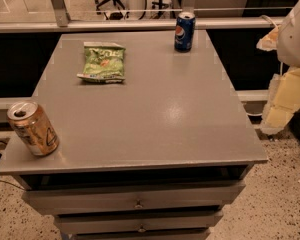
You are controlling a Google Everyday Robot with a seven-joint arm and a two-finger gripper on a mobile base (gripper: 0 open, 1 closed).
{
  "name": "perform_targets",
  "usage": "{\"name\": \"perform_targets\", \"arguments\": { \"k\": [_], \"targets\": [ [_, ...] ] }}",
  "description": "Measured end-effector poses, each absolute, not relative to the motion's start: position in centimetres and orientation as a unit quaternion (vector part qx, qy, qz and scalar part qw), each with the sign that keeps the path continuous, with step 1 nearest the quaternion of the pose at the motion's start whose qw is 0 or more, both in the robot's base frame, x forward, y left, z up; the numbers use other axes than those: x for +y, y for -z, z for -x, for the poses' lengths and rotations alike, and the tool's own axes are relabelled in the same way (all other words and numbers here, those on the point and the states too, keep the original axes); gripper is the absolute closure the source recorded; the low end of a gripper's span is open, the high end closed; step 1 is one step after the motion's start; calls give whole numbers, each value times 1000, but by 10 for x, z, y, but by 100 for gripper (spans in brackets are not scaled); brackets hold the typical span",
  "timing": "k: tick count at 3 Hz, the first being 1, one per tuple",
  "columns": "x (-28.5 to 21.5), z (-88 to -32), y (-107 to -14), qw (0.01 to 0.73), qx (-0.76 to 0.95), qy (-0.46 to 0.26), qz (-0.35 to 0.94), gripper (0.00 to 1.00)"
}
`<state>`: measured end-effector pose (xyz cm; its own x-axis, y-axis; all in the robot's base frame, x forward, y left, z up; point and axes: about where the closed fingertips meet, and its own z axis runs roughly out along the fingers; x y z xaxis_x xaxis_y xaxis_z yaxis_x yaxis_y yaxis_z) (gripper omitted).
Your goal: Pick green jalapeno chip bag
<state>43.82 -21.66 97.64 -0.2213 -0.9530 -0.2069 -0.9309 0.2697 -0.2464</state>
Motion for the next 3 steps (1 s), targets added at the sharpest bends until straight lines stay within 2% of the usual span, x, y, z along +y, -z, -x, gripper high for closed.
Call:
{"name": "perform_targets", "arguments": {
  "k": [2,3],
  "targets": [
    [-213,-454,-968,185,781,23,596,0],
    [-192,-494,-939,229,774,-17,590,0]
  ]
}}
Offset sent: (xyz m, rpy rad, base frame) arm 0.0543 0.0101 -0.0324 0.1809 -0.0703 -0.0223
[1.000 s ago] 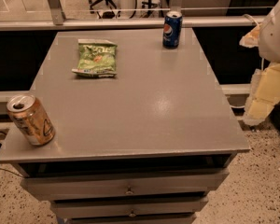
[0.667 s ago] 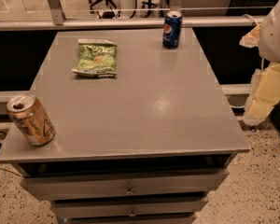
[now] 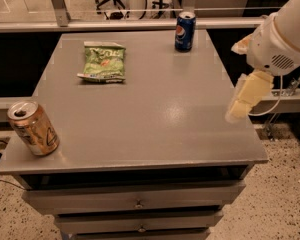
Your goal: Pick green jalapeno chip bag
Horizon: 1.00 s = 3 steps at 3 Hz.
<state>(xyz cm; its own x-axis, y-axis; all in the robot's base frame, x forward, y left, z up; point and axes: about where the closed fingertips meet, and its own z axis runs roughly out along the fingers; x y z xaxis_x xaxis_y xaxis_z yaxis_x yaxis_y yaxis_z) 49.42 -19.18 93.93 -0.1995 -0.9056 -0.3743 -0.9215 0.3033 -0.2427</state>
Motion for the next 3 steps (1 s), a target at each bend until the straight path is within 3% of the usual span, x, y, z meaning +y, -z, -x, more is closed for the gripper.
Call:
{"name": "perform_targets", "arguments": {
  "k": [3],
  "targets": [
    [-75,-640,-887,379,744,-145,530,0]
  ]
}}
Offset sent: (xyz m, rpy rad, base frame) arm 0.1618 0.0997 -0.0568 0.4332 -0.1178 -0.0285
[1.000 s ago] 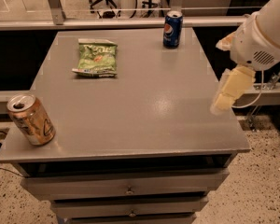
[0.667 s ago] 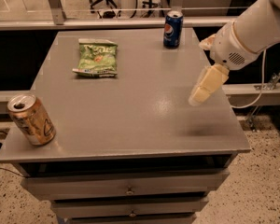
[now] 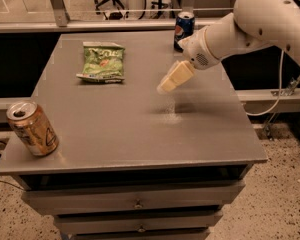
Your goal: Pick green jalapeno chip bag
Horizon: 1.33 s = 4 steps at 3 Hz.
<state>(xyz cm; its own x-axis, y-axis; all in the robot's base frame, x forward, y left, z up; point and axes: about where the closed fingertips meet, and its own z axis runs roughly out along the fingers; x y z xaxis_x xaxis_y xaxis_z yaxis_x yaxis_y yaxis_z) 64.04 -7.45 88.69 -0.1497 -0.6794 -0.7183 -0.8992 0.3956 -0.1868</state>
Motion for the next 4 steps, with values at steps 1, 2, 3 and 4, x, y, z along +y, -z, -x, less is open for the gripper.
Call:
{"name": "perform_targets", "arguments": {
  "k": [1,2,3,4],
  "targets": [
    [-22,-664,-871,392,738,-189,516,0],
    [47,-682,-857,397,723,-249,507,0],
    [88,-685,-847,394,712,-279,510,0],
    [111,-688,-843,395,704,-295,510,15]
  ]
}}
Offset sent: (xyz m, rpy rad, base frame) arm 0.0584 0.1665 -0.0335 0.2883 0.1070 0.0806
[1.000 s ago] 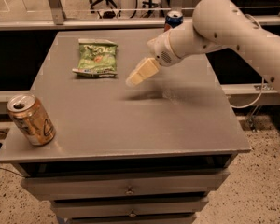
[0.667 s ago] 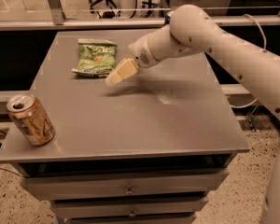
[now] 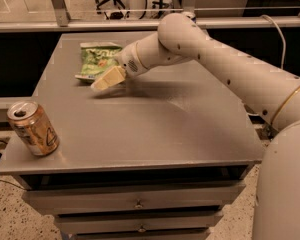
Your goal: Pick green jalapeno chip bag
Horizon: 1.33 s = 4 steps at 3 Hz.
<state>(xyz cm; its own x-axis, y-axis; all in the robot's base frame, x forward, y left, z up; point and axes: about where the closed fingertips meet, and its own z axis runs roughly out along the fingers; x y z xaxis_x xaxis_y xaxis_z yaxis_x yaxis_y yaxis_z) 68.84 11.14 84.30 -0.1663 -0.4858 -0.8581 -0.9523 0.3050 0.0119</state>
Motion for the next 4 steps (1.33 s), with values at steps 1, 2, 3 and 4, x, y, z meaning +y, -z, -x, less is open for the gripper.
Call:
{"name": "perform_targets", "arguments": {
  "k": [1,2,3,4],
  "targets": [
    [120,-694,-844,404,700,-299,508,46],
    [117,-696,-845,408,701,-296,504,70],
    [111,-694,-861,423,693,-295,503,93],
    [107,-686,-897,455,667,-303,506,100]
  ]
}}
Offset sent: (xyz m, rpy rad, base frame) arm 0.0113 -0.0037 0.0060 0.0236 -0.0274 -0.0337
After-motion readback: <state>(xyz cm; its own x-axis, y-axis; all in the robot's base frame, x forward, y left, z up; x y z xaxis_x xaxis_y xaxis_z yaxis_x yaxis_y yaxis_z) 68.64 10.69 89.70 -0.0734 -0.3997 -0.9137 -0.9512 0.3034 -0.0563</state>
